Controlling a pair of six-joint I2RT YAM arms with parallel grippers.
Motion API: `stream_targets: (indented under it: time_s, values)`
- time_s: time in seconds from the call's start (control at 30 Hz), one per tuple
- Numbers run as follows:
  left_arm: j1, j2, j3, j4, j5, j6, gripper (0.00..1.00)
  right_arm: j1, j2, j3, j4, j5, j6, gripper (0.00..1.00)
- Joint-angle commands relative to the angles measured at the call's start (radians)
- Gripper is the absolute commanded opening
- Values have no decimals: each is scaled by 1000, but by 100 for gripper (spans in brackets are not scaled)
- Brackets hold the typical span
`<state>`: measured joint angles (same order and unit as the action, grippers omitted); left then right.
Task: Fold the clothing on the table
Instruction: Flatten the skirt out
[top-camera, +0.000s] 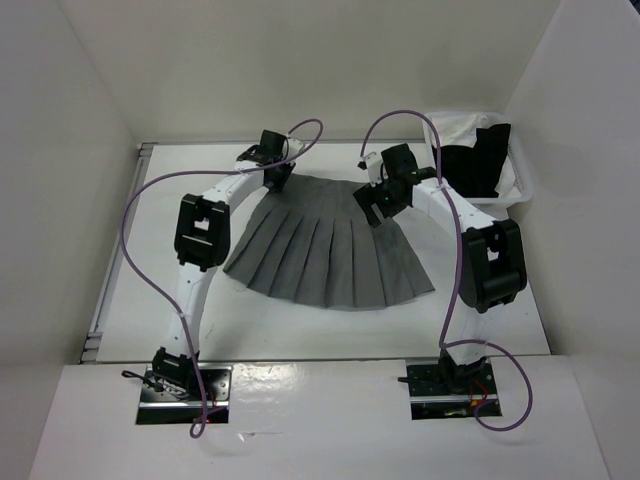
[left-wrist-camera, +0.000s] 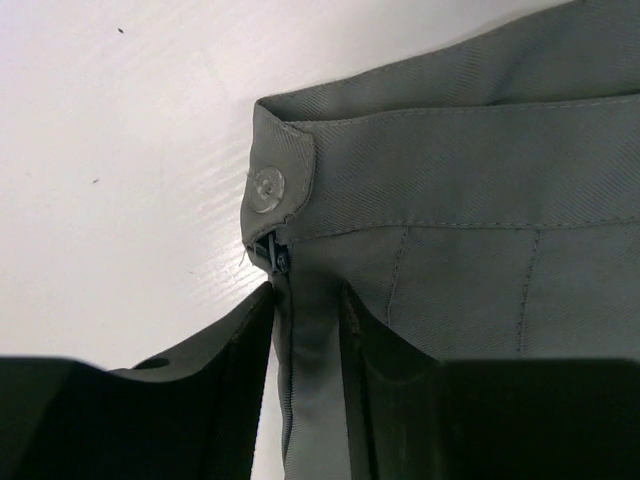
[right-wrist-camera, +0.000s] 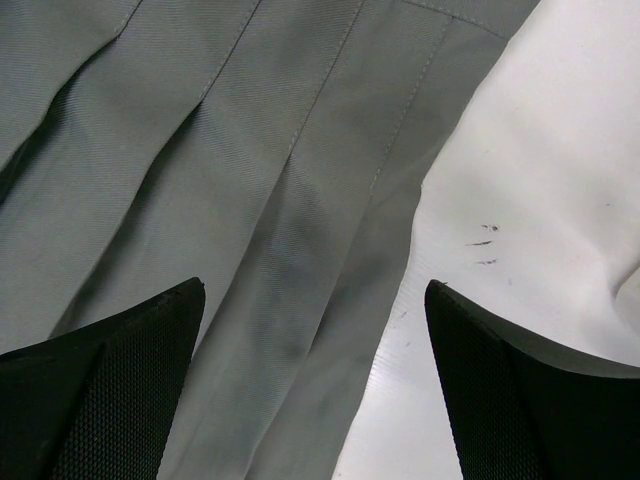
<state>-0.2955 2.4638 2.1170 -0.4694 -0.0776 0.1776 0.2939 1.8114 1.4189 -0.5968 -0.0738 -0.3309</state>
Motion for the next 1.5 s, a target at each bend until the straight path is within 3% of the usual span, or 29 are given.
stream_targets:
  time_s: [0.0, 0.2, 0.37, 0.63, 0.87, 1.0, 1.13, 1.47]
  values:
    - [12, 26, 63, -24, -28, -9, 37, -4, 8, 41, 6, -27, 4, 94]
    - [32, -15, -50, -8, -83, -42, 14, -4, -1, 41, 6, -37, -5, 94]
    - [42, -161, -361, 55, -83, -43, 14, -4, -1, 41, 6, -47, -14, 94]
    - [42, -295, -557, 83, -25, -52, 14, -4, 136, 158, 49, -27, 4, 94]
    - [33, -333, -603, 92, -25, -43, 16, -4, 284, 302, 153, -27, 38, 89]
    - [33, -333, -603, 81, -25, -43, 16, -27, 377, 389, 154, -99, 47, 80]
    - [33, -333, -603, 81, -16, -43, 16, -48, 451, 480, 132, -182, 58, 77]
    - [33, -333, -603, 72, -7, -52, 16, -81, 545, 528, 141, -230, 58, 72]
